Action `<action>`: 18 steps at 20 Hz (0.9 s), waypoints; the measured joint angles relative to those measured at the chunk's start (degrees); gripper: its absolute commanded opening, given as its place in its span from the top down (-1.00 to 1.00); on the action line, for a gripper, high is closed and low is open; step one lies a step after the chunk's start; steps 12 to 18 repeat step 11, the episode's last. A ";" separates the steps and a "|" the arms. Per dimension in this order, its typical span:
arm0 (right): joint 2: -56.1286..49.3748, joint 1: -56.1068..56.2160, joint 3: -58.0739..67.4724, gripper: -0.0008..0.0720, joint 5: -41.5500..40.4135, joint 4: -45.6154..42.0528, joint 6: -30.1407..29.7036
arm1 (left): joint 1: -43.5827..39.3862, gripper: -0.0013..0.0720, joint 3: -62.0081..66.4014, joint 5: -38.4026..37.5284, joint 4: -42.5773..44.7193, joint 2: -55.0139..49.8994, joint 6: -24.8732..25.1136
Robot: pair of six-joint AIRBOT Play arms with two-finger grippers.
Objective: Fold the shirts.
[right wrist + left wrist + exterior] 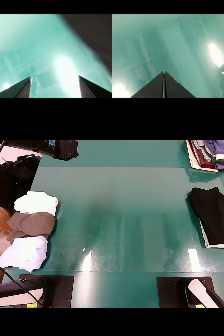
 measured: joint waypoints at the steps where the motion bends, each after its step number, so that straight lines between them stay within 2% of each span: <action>1: 0.24 3.91 -0.09 -0.10 -0.50 0.35 0.00 | 0.00 0.91 0.00 0.17 0.00 0.00 0.00; 3: 0.61 12.46 -0.15 0.85 -2.36 1.25 -0.02 | 0.00 0.91 0.00 0.57 0.00 0.00 0.00; 4: 0.72 16.92 -0.20 0.93 -3.58 1.25 -0.02 | 0.00 0.91 0.00 1.14 0.00 0.00 0.00; 8: 0.94 31.32 -0.24 0.93 -8.28 1.27 -0.07 | 0.00 0.91 0.00 2.34 0.00 0.00 0.00; 11: 0.98 37.44 -0.24 0.93 -10.51 1.25 -0.09 | 0.00 0.91 0.00 2.82 0.00 0.00 0.00; 18: 0.98 37.44 -0.24 0.93 -10.51 1.25 -0.09 | 0.00 0.91 0.00 2.82 0.00 0.00 0.00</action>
